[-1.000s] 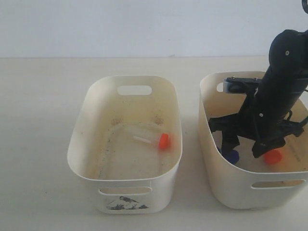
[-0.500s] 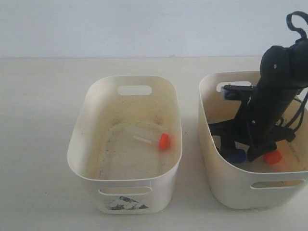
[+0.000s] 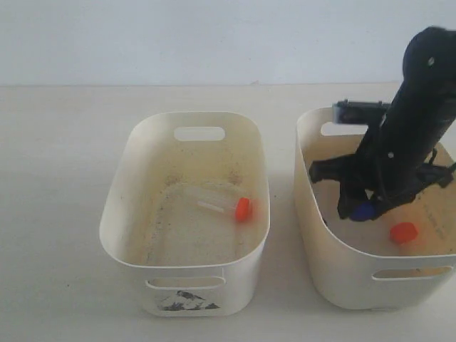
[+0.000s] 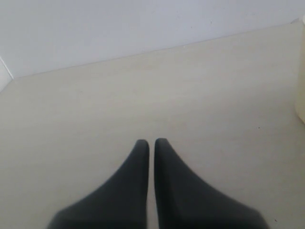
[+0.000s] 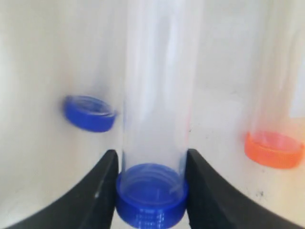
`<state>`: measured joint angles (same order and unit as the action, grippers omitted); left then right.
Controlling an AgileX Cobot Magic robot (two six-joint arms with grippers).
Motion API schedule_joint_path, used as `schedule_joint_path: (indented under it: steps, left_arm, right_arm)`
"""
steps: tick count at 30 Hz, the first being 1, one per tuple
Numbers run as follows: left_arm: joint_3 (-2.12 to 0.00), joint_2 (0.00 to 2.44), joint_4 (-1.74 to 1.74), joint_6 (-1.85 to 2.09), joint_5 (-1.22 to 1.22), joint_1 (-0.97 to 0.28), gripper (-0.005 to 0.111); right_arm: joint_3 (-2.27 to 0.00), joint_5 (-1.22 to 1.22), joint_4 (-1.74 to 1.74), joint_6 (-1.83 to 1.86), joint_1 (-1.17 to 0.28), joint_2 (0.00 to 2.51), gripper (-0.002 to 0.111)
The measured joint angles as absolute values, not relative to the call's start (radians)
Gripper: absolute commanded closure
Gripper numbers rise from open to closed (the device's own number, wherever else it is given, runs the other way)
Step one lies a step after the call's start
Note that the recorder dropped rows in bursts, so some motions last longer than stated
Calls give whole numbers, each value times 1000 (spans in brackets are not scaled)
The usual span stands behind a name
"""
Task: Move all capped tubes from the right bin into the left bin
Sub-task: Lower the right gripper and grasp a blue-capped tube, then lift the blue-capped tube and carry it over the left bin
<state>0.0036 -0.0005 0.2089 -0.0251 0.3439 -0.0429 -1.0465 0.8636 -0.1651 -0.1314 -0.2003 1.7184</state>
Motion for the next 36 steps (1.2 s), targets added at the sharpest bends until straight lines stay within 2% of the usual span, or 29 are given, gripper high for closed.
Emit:
schedule_joint_path:
  steps: [6,12,17,27,30,35,36]
  left_arm:
    - [4,0,209,-25,344,-43,102]
    - [4,0,209,-25,344,-43,102]
    - [4,0,209,-25,344,-43,102]
    - [4,0,209,-25,344,-43,102]
    - [4,0,209,-25,344,-43,102]
    - [4,0,209,-25,344,-43,102]
    - [4,0,209,-25,344,-43,102]
  right_arm:
    - [-1104,938,-177,-130,-200,1506,108]
    - [-1123,908,-385,37,-228,1358,108]
    - [-1124,878,-538,227,-336,1347,108]
    - [-1125,753,-560,295,-532,1382,108]
    - [-1125,743,-556,299,-545,1441,98]
    - [-1125,717,-550,314,-547,1566,53]
    - [-1125,714,-550,317,-547,1589,52]
